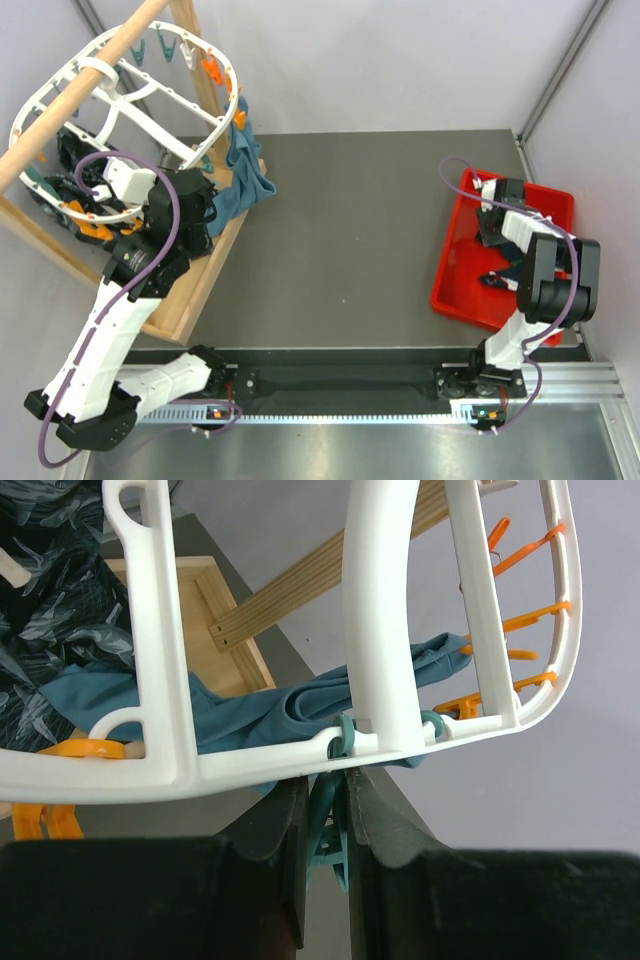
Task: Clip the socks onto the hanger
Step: Pick up the sock from the bin.
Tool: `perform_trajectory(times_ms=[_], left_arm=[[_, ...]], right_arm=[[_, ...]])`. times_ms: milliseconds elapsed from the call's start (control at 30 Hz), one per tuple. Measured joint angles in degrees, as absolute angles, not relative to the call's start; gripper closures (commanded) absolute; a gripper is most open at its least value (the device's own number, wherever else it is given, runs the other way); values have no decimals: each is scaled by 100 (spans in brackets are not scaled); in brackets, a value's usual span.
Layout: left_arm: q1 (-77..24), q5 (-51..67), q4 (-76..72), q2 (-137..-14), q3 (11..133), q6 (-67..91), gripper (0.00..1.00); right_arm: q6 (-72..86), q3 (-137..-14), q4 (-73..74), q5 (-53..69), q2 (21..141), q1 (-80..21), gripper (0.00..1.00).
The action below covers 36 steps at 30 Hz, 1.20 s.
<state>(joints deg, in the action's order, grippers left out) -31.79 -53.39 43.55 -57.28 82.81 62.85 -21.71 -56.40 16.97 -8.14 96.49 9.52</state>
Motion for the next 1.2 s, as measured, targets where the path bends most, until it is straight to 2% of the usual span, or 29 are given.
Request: perform_trajectory(times_ms=[67,167,433,900,1200], left_arm=[[-3179,-5339,4355,-5728,8281,6283,100],[-3179,-5339,4353,-5725,8281,6285,100],[-3177,-5295,4346,-5725,8281,6298,100],[-3162,-5196,4324,-5728,8281,6355,100],[-3162,-5190,4327,-5717,8283,6355,100]], right_arm=[[-2115,-5640,1699,-735,9668,998,78],[-2038,-5640,1702,-676,9684,1022,99],[-1647,-5859,1865,-1052,9548,1024,100],[-980,-6298,2233,-2423,7489,521,100],[-615,-6681,2324,-1653,6681,-1441,100]])
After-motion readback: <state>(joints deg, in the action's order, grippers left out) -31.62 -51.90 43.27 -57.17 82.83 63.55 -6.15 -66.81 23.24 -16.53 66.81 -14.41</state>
